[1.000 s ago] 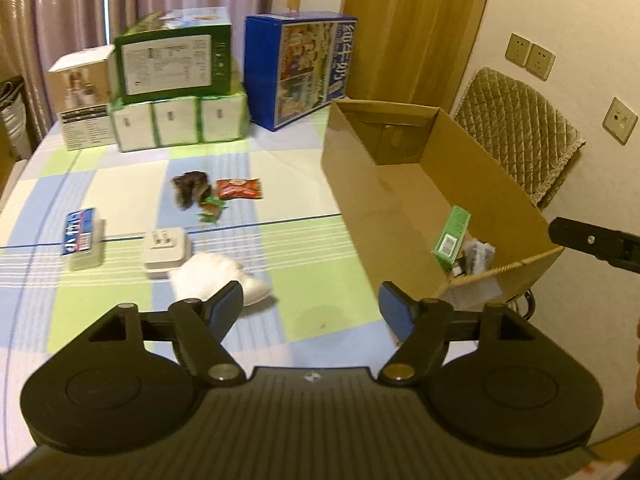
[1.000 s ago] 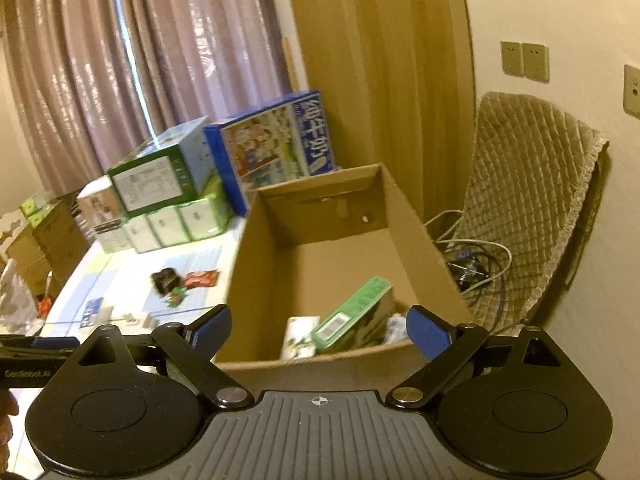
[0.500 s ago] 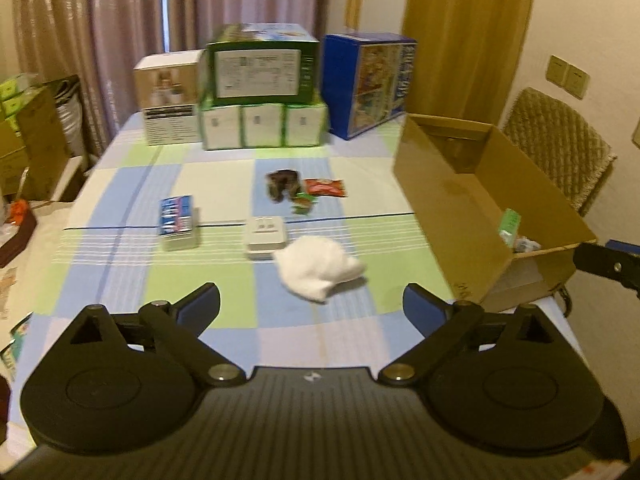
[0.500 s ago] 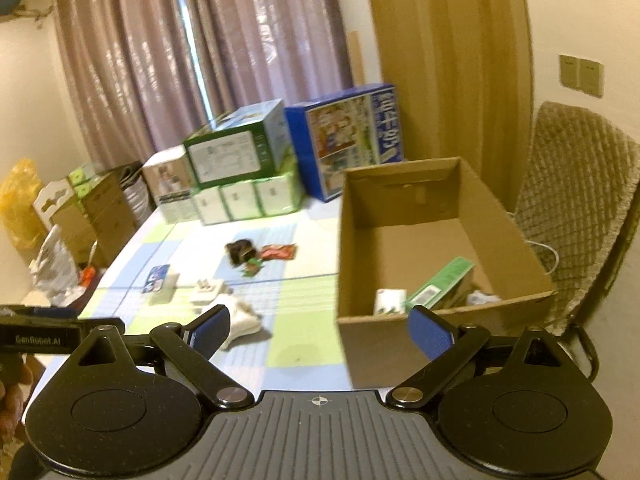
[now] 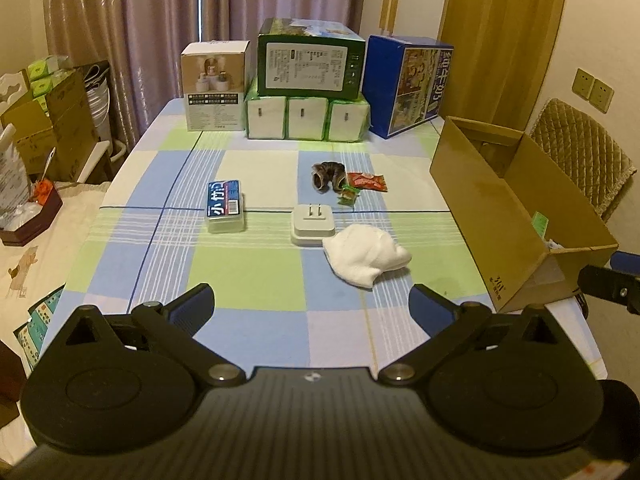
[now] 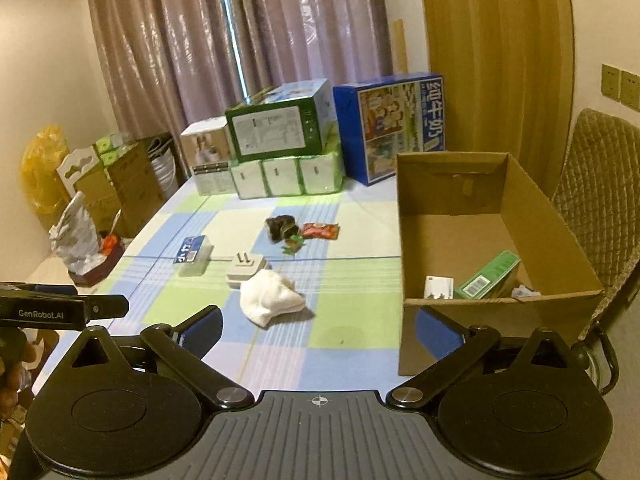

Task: Organize objects
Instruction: 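Withdraw both tools from the cardboard box back over the table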

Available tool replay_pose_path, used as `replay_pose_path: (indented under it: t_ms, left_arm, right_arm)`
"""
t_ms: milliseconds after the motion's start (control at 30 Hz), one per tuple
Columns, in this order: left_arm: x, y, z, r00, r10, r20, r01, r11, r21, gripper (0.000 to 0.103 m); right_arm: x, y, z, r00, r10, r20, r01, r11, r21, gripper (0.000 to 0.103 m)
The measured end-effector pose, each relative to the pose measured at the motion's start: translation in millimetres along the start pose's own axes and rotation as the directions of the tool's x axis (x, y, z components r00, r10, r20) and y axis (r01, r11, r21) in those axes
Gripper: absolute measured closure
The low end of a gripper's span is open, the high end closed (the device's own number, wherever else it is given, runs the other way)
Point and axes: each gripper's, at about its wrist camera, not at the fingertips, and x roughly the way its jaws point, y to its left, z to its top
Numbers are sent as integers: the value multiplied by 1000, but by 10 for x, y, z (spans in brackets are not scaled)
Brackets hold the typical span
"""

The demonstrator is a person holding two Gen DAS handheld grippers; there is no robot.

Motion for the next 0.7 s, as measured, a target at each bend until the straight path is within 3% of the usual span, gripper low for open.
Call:
replay_pose_path:
  t_ms: [367,700]
  left_arm:
    - [123,150,11,1000,1,-23,-1,1000,-27,1]
    - [475,290,74,999,19,-47,-20,1000,-15,1]
  right_arm:
    - [278,167,-38,999,22,-46,-24,999,-43,2]
    - [721,295,-36,996,40,-82,-47,995,-92,2]
